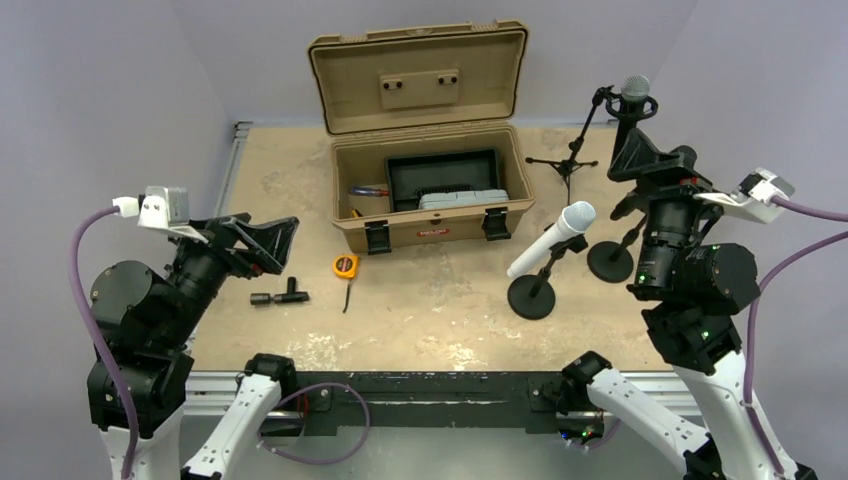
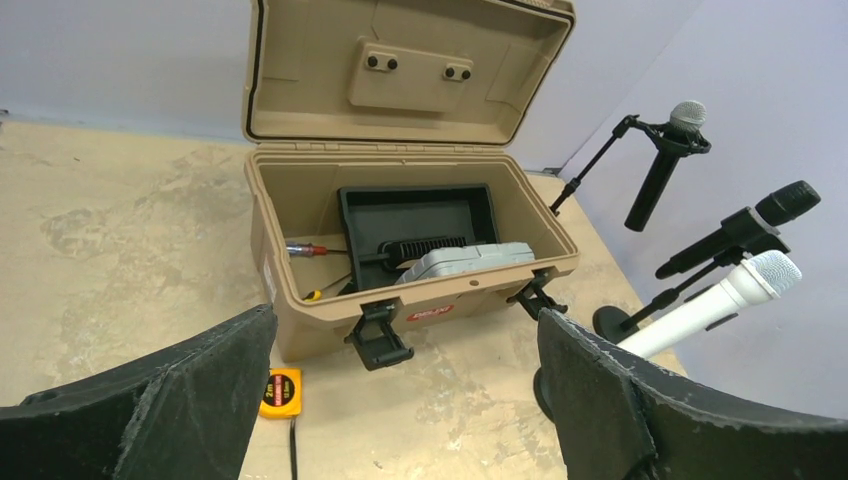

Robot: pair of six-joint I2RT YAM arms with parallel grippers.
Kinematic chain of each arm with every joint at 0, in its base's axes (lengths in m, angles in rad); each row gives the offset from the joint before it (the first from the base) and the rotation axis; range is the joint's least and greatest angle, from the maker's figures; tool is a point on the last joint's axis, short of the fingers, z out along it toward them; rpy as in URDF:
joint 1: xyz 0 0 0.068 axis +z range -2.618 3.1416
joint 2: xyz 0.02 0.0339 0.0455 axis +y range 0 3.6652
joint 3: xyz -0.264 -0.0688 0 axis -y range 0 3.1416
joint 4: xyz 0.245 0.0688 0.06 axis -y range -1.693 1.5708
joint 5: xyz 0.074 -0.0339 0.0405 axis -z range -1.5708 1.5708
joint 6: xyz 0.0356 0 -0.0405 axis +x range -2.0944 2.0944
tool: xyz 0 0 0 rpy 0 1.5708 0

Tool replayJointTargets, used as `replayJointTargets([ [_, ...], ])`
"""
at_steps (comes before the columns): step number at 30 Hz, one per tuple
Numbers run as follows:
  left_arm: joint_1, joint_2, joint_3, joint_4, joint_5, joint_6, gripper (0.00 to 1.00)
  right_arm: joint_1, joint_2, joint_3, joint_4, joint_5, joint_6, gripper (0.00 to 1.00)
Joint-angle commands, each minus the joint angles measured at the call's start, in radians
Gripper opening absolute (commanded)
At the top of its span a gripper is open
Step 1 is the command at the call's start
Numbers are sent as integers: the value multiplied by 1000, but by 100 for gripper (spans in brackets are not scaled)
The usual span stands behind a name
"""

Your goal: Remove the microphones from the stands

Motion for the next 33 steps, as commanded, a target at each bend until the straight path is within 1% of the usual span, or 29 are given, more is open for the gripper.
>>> replayJointTargets([
  [1, -4, 44, -8, 20, 25, -19, 100, -1, 13, 32, -25, 18, 35, 99],
  [3, -3, 78, -7, 13, 24, -46, 100, -1, 5, 27, -14, 1, 33, 99],
  [6, -6, 129, -20, 14, 98, -60, 100, -1, -5, 20, 0, -28, 41, 99],
  [9, -21, 124, -102, 117, 153, -101, 100, -2, -8, 27, -7, -76, 55, 99],
  [11, -58, 112, -158, 185, 151, -124, 100, -1, -22, 19, 6, -112, 48, 99],
  [13, -121, 122, -201, 235, 133, -136, 100, -1, -36, 6, 12, -125, 51, 99],
  [18, -409, 191, -280, 399, 62, -114, 100, -1, -51, 7, -14, -195, 62, 99],
  [20, -518, 236, -298, 470, 42, -71, 100, -1, -59, 10, -25, -243, 57, 99],
  [23, -636, 334, -327, 603, 81, 22, 100, -1, -110, 2, -10, -384, 5, 99],
  [26, -748, 441, -347, 736, 85, 169, 99, -1, -180, -18, 41, -479, -45, 99],
  [28, -809, 515, -349, 845, 69, 280, 99, -2, -199, -12, 41, -476, -58, 99],
  [30, -852, 594, -334, 914, 28, 371, 99, -1, -196, 6, 23, -453, -60, 99],
  [31, -862, 639, -321, 944, 18, 392, 98, -1, -193, 13, -4, -446, -62, 99],
  [33, -875, 751, -262, 956, 13, 406, 94, -1, -189, 20, -28, -441, -63, 99],
])
